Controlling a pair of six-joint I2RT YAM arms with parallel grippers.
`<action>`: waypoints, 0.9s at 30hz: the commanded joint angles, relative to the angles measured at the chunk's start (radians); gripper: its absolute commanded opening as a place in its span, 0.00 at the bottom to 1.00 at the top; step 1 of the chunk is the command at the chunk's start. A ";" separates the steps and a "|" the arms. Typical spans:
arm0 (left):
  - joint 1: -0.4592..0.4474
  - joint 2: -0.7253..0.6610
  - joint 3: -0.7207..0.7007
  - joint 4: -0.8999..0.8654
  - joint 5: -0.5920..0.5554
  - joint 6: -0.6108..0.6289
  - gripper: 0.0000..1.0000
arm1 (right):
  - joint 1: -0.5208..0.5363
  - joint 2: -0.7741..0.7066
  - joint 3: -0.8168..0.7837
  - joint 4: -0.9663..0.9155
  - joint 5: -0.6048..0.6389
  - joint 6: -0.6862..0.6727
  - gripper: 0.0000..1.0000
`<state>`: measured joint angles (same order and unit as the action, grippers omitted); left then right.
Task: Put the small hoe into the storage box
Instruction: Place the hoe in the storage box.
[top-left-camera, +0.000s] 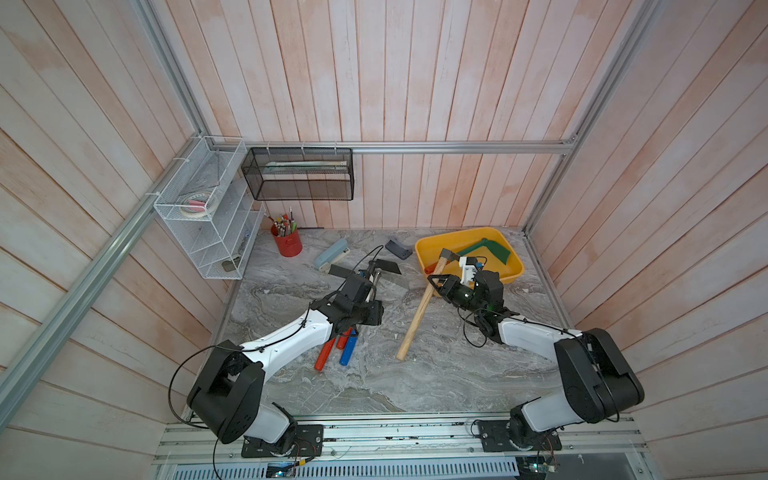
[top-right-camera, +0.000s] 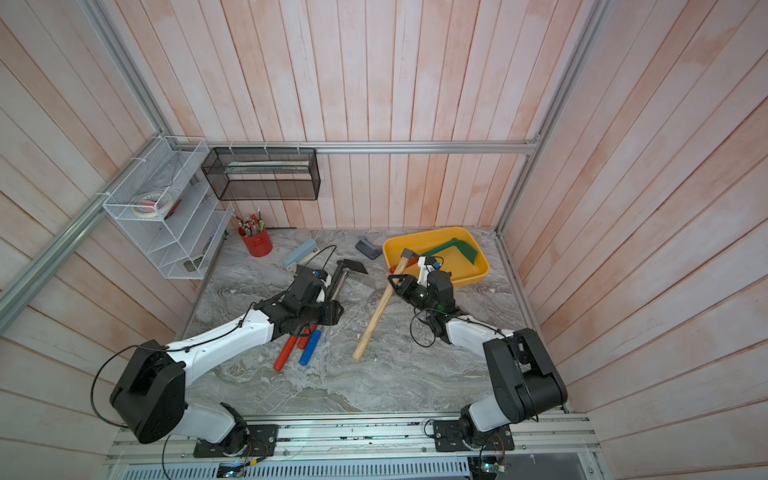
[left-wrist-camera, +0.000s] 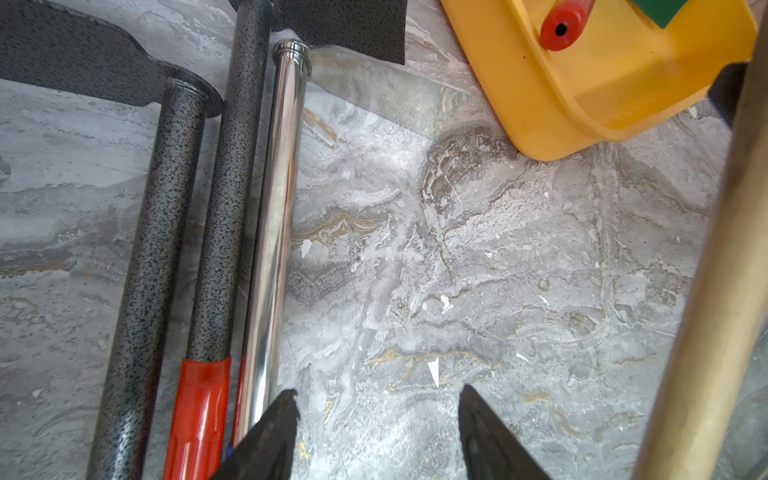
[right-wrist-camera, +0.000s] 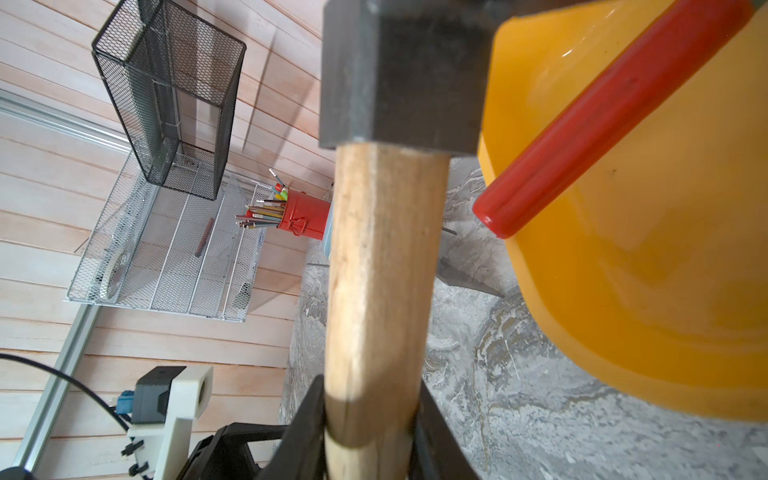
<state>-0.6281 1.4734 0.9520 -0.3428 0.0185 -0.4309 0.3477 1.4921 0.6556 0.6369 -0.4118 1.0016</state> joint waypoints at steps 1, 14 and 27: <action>0.005 -0.022 -0.013 0.008 -0.006 0.007 0.64 | -0.020 -0.042 0.042 0.040 -0.010 -0.006 0.00; 0.005 -0.048 -0.029 0.025 -0.010 0.017 0.75 | -0.110 -0.050 0.079 0.000 -0.032 0.006 0.00; 0.013 -0.062 -0.033 0.010 -0.009 0.016 0.96 | -0.196 -0.011 0.133 -0.031 -0.031 0.060 0.00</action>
<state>-0.6212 1.4345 0.9363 -0.3260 0.0177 -0.4145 0.1719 1.4811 0.7403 0.5594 -0.4290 1.0496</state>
